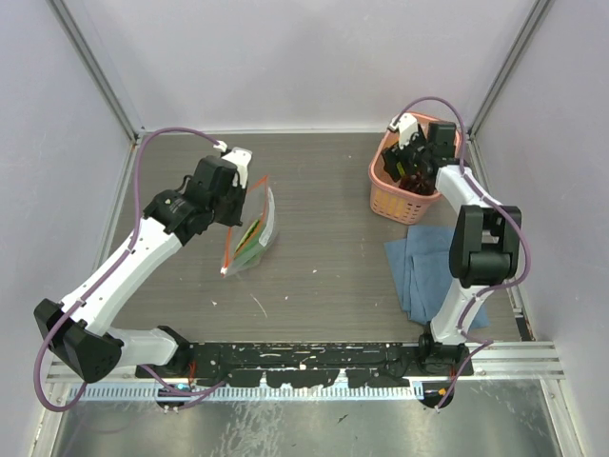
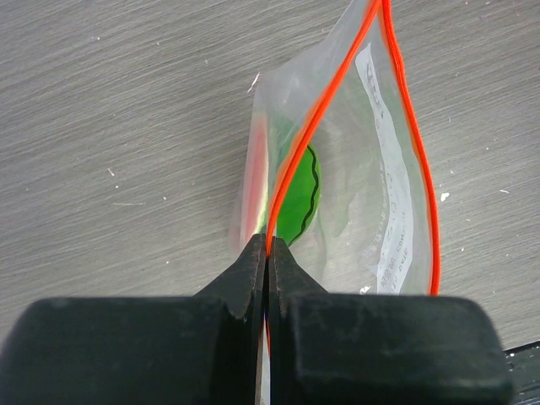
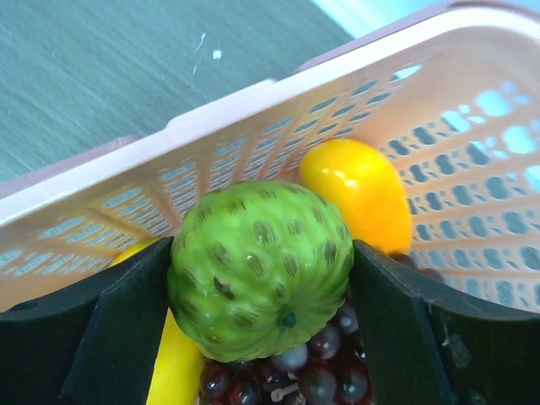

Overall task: Place the food in the zip-top bag and seal the zipper
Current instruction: Pick up the fake fruit from the bin, then place the fake fruit in the zipper food storage bag.

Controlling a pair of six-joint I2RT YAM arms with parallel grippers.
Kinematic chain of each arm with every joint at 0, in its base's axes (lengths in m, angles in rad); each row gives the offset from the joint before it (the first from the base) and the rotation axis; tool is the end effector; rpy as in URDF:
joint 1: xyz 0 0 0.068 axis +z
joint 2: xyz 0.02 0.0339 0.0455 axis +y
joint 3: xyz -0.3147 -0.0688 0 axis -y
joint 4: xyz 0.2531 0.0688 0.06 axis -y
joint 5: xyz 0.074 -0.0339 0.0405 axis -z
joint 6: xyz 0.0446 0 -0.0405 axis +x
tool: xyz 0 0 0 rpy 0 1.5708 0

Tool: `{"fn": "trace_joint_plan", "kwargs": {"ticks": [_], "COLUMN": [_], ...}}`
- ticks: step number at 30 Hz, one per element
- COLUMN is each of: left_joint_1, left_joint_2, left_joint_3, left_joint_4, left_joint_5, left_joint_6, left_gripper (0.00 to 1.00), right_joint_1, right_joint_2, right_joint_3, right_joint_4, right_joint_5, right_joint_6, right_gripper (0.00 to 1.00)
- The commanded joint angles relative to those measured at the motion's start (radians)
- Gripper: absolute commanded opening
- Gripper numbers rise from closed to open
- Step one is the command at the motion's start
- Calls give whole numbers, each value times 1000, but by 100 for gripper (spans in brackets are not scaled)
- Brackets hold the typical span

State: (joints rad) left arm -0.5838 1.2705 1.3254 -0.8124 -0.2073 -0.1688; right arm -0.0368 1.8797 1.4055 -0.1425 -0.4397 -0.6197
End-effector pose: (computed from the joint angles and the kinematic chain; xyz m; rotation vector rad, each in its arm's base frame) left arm 0.2235 -0.1367 0.4071 0.3747 2.2819 -0.1421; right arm 0.4619 0.0020 0.2850 -0.8393 1.9501 0.0947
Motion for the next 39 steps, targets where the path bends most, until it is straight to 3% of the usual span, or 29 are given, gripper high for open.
{"fn": "trace_joint_plan", "kwargs": {"ticks": [1,11,19,25,39], "left_joint_1": [10,12,21,25,60], "left_joint_2": [-29,-27,-25,-30,-72], "left_joint_3": [44,41,41,41,30], "left_joint_4": [17,19,19,22,47], "left_joint_5": [15,26,37,52,114], "left_joint_6": [-8,-11,-11,-13,-25], "left_gripper": [0,0,0,0,0], "right_joint_1": [-4,10,91,251,660], "right_joint_2": [-132,-355,-538,-639,-698], "right_joint_3": [-67,-204,-314,-376,-515], "right_joint_4": [134,213,293,344,723], "right_joint_5": [56,166,156,181,161], "right_joint_6": [106,244,390,428,547], "right_gripper": [53,53,52,51,50]}}
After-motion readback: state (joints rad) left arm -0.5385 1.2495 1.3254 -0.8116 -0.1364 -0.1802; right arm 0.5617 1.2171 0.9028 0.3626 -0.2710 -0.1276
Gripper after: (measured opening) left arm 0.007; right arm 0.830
